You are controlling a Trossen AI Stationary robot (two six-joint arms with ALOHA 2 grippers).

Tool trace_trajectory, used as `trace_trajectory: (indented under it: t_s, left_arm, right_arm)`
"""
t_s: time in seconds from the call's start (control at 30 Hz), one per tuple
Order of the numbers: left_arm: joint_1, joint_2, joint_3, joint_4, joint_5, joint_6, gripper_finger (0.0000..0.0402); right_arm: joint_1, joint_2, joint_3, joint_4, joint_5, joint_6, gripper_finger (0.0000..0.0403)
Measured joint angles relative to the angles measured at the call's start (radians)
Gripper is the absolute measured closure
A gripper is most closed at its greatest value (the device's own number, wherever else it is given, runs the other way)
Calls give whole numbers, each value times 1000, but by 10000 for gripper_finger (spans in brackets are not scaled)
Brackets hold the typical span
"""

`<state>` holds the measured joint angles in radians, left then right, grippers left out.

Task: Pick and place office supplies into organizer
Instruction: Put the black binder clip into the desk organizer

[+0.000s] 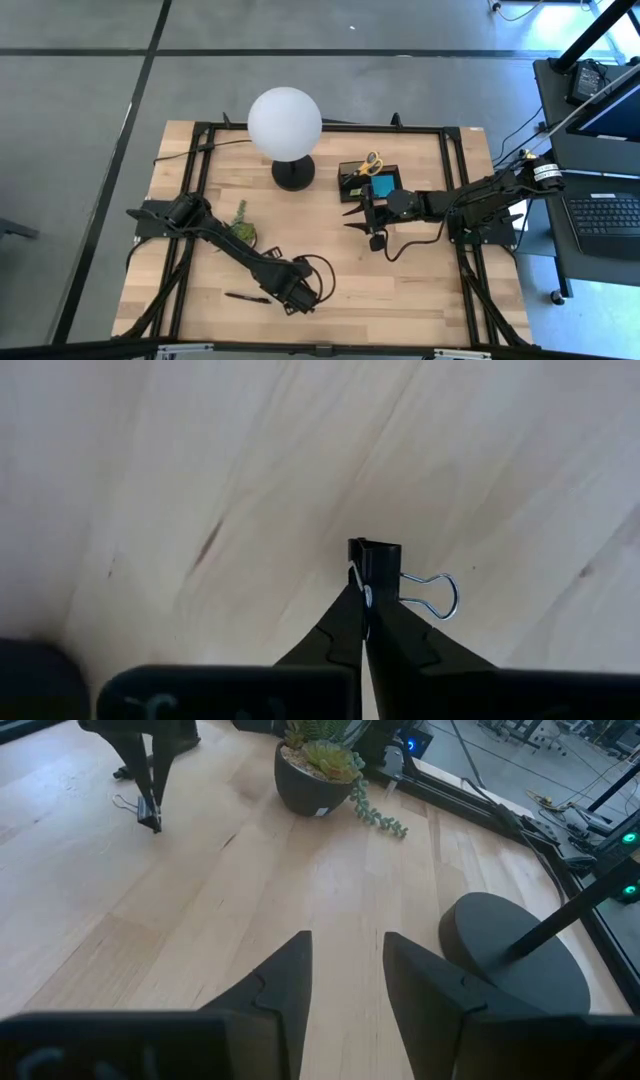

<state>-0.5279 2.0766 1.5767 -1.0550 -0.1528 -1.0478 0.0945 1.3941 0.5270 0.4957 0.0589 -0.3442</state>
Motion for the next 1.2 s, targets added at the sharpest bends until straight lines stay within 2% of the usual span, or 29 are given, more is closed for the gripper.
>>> trace_trajectory:
  t_s: [0.2, 0.27, 0.33, 0.53, 0.63, 0.7, 0.93, 1.07, 1.2]
  left_arm:
    - [1, 0, 14, 3, -105, 123, 399]
    - [6, 0, 14, 3, -158, 178, 399]
    - [12, 0, 14, 3, -220, 237, 399]
    - [48, 0, 14, 9, -480, 417, 399]
    - [77, 0, 14, 15, -591, 484, 399]
    - [100, 0, 14, 27, -638, 527, 399]
    - [194, 0, 14, 170, -640, 737, 399]
    - [245, 0, 14, 297, -618, 907, 399]
    - [298, 0, 14, 438, -552, 1055, 398]
  right_arm:
    - [0, 0, 0, -4, 1, -8, 274]
    - [1, 0, 0, -17, 40, -27, 274]
    - [1, 0, 0, -38, 120, -32, 274]
    - [0, 0, 0, -95, 455, -22, 274]
    - [0, -5, 0, -148, 546, 11, 274]
    - [0, -21, 0, -197, 556, 24, 274]
    - [1, -145, 0, -341, 557, 107, 274]
    - [1, -226, 0, -523, 552, 226, 274]
    - [1, -285, 0, -709, 546, 364, 274]
